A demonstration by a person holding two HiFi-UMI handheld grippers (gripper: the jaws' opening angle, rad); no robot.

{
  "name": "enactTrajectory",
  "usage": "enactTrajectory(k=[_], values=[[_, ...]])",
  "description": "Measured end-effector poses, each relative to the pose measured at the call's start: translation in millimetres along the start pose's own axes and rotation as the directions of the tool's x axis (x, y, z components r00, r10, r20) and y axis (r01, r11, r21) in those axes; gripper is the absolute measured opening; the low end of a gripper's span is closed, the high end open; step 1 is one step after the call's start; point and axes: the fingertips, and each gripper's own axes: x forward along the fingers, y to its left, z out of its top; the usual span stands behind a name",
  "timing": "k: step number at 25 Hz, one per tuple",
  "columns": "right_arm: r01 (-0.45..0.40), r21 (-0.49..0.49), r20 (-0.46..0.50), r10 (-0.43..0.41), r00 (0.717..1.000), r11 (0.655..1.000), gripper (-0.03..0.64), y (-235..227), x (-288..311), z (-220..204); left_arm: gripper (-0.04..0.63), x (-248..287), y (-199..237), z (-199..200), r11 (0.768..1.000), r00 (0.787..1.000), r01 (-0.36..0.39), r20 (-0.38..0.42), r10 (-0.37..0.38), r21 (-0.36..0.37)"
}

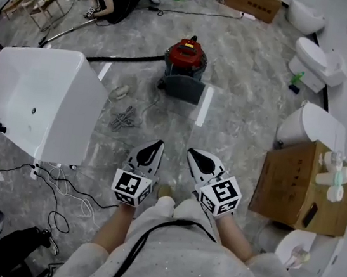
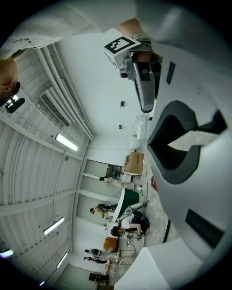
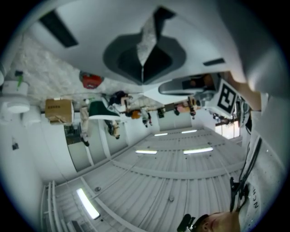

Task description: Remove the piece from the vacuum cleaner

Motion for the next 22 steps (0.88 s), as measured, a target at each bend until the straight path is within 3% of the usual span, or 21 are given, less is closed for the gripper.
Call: enactTrajectory(k=[11, 22], values=[[0.081, -0.01, 0.023, -0.081, 0.996, 0.997, 0.014, -46, 42, 19, 0.023, 49, 31, 5, 1.0, 1.0, 0.005, -0.006, -0.005, -0.004], [0.078, -0.036, -0.001, -0.078, 0.997, 0.996, 0.014, -101, 107, 35, 0.023, 122, 88, 15, 1.0, 0.999, 0.015, -0.028, -0.016, -0.01]])
